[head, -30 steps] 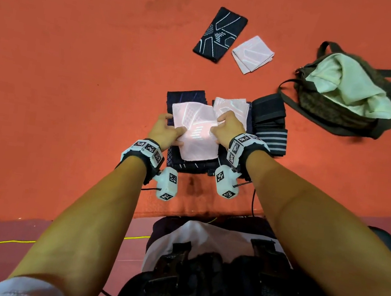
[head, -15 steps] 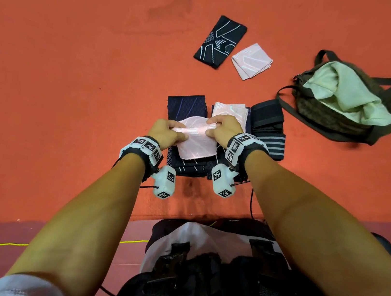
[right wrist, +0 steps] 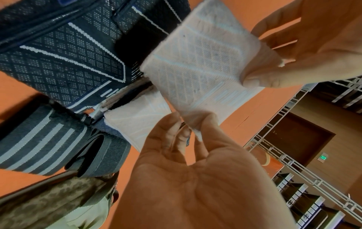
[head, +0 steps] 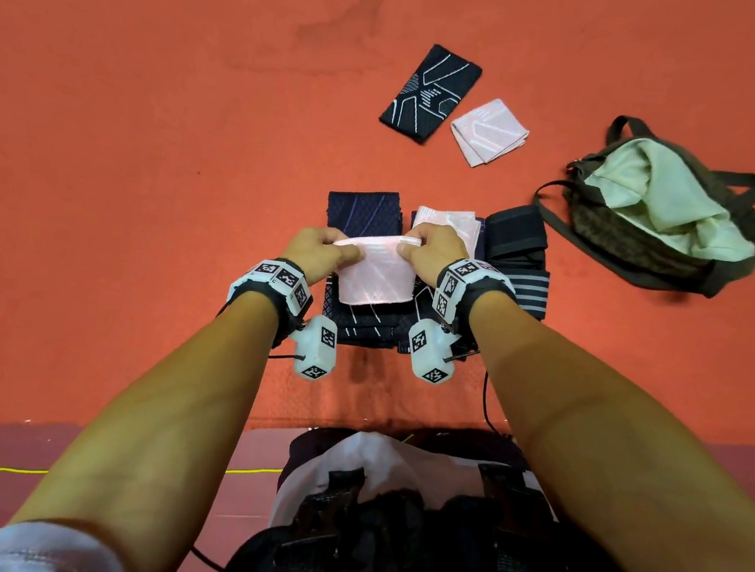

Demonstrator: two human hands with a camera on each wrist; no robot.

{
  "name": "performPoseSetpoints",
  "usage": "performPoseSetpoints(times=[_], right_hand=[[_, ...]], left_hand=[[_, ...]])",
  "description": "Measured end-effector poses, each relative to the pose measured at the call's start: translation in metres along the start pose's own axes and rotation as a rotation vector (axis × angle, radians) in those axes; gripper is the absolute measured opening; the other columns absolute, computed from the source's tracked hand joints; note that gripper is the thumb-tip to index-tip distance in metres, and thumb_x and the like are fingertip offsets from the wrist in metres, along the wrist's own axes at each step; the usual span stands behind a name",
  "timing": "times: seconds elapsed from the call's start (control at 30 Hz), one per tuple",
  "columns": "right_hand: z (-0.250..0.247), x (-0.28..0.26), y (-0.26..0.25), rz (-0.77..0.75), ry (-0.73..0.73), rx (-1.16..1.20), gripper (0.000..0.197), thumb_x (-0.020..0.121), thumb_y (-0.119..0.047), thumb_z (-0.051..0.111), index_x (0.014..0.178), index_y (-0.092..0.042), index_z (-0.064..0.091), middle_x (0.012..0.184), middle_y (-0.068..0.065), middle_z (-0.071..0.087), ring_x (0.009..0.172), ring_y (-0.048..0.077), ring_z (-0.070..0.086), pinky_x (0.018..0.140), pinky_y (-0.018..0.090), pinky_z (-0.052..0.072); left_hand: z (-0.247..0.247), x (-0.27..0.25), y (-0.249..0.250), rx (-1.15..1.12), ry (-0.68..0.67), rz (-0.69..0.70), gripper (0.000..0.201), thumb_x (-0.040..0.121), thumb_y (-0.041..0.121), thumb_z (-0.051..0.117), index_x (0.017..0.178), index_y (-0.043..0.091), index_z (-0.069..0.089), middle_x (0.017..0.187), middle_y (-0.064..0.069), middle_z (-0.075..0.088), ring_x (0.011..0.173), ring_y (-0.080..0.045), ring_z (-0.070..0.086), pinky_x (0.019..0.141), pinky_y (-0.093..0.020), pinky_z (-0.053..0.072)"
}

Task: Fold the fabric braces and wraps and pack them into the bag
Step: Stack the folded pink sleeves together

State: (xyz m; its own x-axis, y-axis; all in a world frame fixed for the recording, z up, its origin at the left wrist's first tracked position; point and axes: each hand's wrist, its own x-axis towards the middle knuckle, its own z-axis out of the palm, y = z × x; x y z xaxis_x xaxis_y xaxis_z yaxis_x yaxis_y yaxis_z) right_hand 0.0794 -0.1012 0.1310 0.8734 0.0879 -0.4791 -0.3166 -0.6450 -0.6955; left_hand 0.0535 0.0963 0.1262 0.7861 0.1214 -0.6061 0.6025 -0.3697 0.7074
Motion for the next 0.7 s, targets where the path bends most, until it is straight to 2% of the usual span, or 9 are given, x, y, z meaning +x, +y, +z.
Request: performPoseSetpoints(times=[0.1,0.17,0.23,0.33,0.43,0.57,0.7], right_hand=[[0.001,-0.001,0.001,-0.004,-0.011,0.005,0.009,0.095,-0.022,0.061,0.101,-0.017,0.064,0.11,0.008,0.067,0.099,0.025,0.06,0.08,0.027,0.041],[0.003,0.001,0.002,-0.009,-0.023,0.02,0.012,0.097,-0.024,0.058,0.106,-0.017,0.062,0.112,0.007,0.066,0.1,0.025,0.058,0.083,0.029,0.043],[0.005,0.002,0.002,-0.01,-0.027,0.016,0.018,0.099,-0.026,0.055,0.113,-0.016,0.06,0.111,0.006,0.064,0.098,0.024,0.056,0.082,0.029,0.041],[0.007,0.005,0.004,-0.01,-0.035,-0.009,0.018,0.1,-0.029,0.053,0.114,-0.017,0.057,0.103,0.005,0.06,0.092,0.024,0.055,0.079,0.03,0.042],[0.009,0.006,0.006,-0.002,-0.049,-0.029,0.012,0.101,-0.03,0.051,0.109,-0.022,0.053,0.101,0.005,0.059,0.089,0.026,0.056,0.075,0.031,0.042],[0.013,0.007,0.008,0.016,-0.058,-0.047,0.023,0.101,-0.03,0.05,0.119,-0.017,0.054,0.105,0.006,0.058,0.092,0.026,0.053,0.078,0.031,0.04],[0.017,0.005,0.009,0.045,-0.051,0.001,0.023,0.099,-0.028,0.055,0.117,-0.014,0.054,0.103,0.004,0.056,0.092,0.024,0.053,0.077,0.03,0.041]], left_hand=[[0.003,-0.001,0.001,-0.076,-0.024,0.01,0.015,0.088,0.024,0.071,0.095,0.012,0.066,0.097,-0.007,0.07,0.093,-0.025,0.067,0.095,-0.042,0.054],[0.006,-0.003,0.003,-0.095,-0.039,-0.005,0.019,0.095,0.023,0.065,0.108,0.01,0.063,0.104,-0.008,0.069,0.102,-0.027,0.067,0.096,-0.039,0.053],[0.009,-0.003,0.006,-0.104,-0.038,-0.019,0.021,0.099,0.024,0.06,0.112,0.009,0.062,0.11,-0.009,0.069,0.105,-0.027,0.066,0.096,-0.037,0.052],[0.011,-0.003,0.006,-0.146,-0.036,-0.06,0.023,0.1,0.027,0.058,0.115,0.009,0.06,0.118,-0.014,0.068,0.106,-0.03,0.067,0.098,-0.045,0.053],[0.013,-0.003,0.002,-0.191,-0.045,-0.098,0.037,0.095,0.028,0.066,0.124,0.006,0.057,0.119,-0.015,0.069,0.106,-0.031,0.068,0.093,-0.049,0.056],[0.013,-0.003,-0.004,-0.184,-0.057,-0.089,0.056,0.083,0.016,0.08,0.13,0.005,0.051,0.118,-0.012,0.068,0.104,-0.028,0.068,0.09,-0.046,0.057],[0.013,-0.003,-0.006,-0.171,-0.045,-0.085,0.052,0.083,0.009,0.079,0.125,0.005,0.049,0.121,-0.013,0.065,0.106,-0.028,0.066,0.093,-0.047,0.055]])
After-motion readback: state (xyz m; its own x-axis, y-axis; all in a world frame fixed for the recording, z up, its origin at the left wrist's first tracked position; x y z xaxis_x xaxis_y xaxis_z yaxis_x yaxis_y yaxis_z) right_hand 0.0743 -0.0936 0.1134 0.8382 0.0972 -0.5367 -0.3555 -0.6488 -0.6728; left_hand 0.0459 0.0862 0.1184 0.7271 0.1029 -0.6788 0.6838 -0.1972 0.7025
